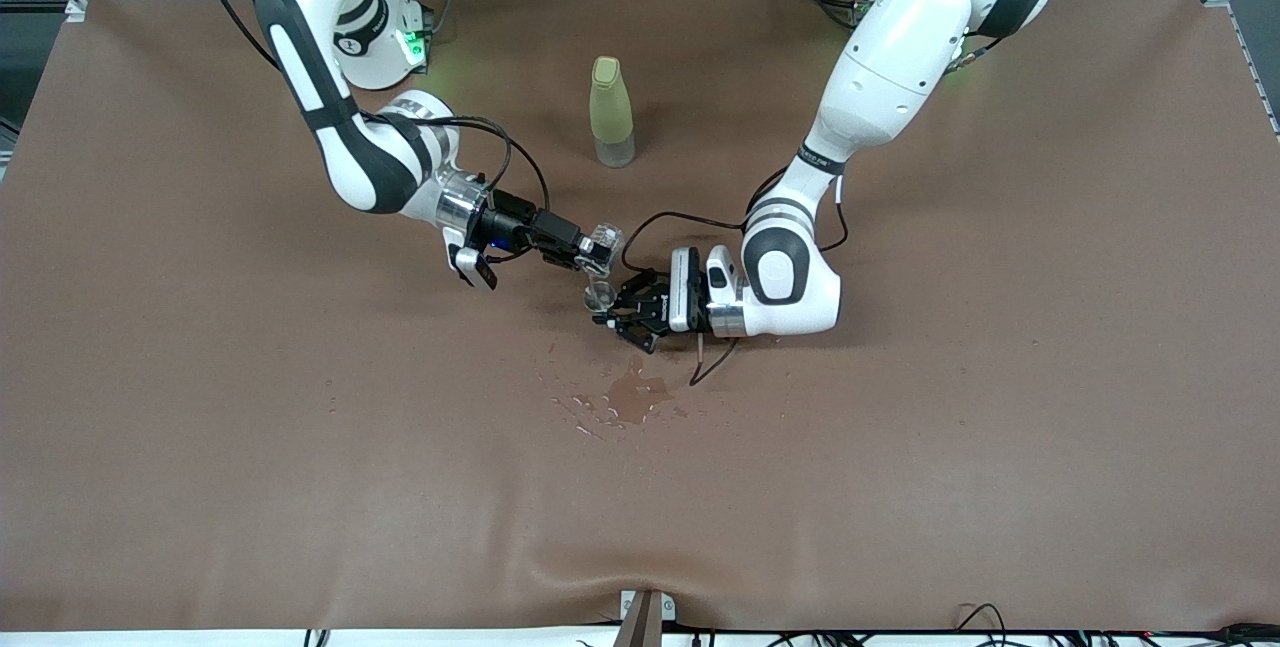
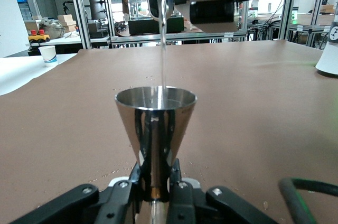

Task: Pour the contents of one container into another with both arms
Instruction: 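Pour liquid from the beaker into the jigger with the right gripper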

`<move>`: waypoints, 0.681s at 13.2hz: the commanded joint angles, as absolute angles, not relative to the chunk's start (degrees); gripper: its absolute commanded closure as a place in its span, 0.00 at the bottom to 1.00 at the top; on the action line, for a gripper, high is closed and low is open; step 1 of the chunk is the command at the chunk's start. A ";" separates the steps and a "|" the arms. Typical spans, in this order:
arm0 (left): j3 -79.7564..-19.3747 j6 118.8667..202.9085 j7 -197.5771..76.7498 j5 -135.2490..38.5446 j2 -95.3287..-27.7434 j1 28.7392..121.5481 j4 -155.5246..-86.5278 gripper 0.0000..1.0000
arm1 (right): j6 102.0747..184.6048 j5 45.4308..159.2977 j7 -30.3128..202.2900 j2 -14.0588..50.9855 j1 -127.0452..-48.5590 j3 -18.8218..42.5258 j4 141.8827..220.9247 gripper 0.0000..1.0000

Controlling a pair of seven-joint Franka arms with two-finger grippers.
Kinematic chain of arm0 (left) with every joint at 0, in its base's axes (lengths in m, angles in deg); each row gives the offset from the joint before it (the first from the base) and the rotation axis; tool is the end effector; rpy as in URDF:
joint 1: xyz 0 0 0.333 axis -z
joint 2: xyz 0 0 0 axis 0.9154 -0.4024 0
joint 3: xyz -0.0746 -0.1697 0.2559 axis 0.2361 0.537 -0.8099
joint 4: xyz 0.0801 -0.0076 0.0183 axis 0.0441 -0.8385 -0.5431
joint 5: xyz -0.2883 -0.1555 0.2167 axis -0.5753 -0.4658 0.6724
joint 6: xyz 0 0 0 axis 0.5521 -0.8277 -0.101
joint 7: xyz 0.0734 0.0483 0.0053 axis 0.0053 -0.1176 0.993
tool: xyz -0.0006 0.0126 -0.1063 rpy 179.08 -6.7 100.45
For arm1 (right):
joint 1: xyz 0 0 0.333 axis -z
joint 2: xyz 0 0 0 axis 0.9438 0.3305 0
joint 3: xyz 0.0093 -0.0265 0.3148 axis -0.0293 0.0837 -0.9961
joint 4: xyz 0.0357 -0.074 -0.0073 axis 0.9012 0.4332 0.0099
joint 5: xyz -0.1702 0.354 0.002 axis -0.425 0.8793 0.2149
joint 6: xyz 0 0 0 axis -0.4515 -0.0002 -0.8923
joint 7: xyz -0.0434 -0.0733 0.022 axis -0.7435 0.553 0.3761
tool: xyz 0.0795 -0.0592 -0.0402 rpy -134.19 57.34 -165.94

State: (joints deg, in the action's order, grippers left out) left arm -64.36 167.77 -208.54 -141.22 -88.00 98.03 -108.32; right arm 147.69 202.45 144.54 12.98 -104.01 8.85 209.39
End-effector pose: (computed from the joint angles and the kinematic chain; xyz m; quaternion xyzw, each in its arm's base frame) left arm 0.5609 -0.4350 0.1350 0.5339 -0.5905 0.4271 0.4288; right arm 0.4713 0.3210 0.2563 -0.7057 0.1587 -0.1203 0.6800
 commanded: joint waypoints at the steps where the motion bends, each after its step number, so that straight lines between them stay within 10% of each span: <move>1: -64.55 168.70 -209.60 -143.77 -88.82 99.05 -106.66 1.00 | 147.43 203.51 142.48 12.66 -104.54 9.04 209.38 0.82; 9: -64.55 169.06 -209.60 -143.86 -88.82 98.97 -106.66 1.00 | 147.43 203.16 136.26 12.84 -104.10 9.04 208.77 0.82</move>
